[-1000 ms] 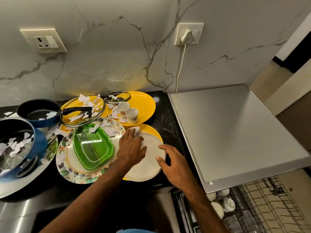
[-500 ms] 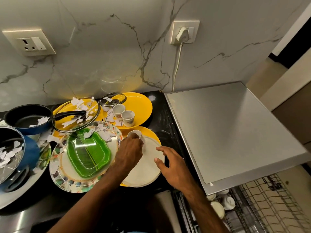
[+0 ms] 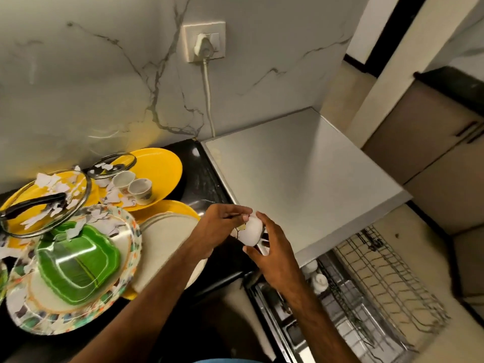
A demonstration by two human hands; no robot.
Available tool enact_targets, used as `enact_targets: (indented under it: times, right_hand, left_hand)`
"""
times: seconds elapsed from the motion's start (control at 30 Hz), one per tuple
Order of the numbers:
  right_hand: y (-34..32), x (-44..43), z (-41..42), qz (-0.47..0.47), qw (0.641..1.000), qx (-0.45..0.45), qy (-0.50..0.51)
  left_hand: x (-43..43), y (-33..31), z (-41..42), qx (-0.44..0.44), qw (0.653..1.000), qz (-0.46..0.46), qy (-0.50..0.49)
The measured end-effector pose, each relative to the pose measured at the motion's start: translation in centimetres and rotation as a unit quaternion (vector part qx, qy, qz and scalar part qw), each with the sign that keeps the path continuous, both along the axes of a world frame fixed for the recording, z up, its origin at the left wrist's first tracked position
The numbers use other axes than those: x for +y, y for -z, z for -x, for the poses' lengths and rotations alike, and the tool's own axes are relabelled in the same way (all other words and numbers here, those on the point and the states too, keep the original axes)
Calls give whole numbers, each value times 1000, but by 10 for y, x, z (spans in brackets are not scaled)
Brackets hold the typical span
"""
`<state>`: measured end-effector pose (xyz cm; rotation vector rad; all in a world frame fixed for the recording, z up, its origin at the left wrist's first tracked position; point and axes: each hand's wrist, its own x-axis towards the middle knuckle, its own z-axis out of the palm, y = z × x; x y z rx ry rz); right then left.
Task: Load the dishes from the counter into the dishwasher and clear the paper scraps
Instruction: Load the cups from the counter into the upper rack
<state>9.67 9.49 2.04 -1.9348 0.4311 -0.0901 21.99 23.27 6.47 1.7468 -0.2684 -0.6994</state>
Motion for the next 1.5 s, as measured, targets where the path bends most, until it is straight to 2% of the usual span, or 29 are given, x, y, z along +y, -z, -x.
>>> enact_targets:
  times: [0.17, 0.4, 0.5, 0.63, 0.83, 0.97, 1.03, 1.17, 1.33, 1.5]
  right_hand:
    - [-4, -53, 38, -12, 998, 19, 57]
    - [-18, -115, 92, -140, 972, 63, 177]
    - [-14, -135, 110, -185, 955, 100, 209]
    - [-2, -156, 131, -150, 964, 111, 188]
    - [21, -185, 164, -71, 994, 48, 64]
    - [48, -195, 184, -50, 994, 44, 92]
    - [56, -198, 191, -37, 993, 54, 103]
    - [76, -204, 196, -25, 984, 100, 147]
    - [114, -212, 189, 30, 974, 165, 153]
    - [156, -220, 182, 64, 964, 224, 129]
  left_hand:
    - [-57, 3, 20, 26, 998, -14, 55]
    - [-121, 13, 66, 61, 986, -3, 152]
    - [-146, 23, 84, 86, 984, 18, 153]
    - [-178, 38, 104, 126, 984, 41, 121]
    - [-208, 66, 128, 164, 977, -23, 136]
    - [-224, 76, 149, 185, 971, -68, 137]
    - [-232, 89, 157, 141, 975, -111, 134]
    - [-242, 113, 166, -26, 961, -234, 144]
    - [-242, 150, 171, -131, 913, -324, 209]
    - [-233, 172, 178, -231, 842, -388, 294]
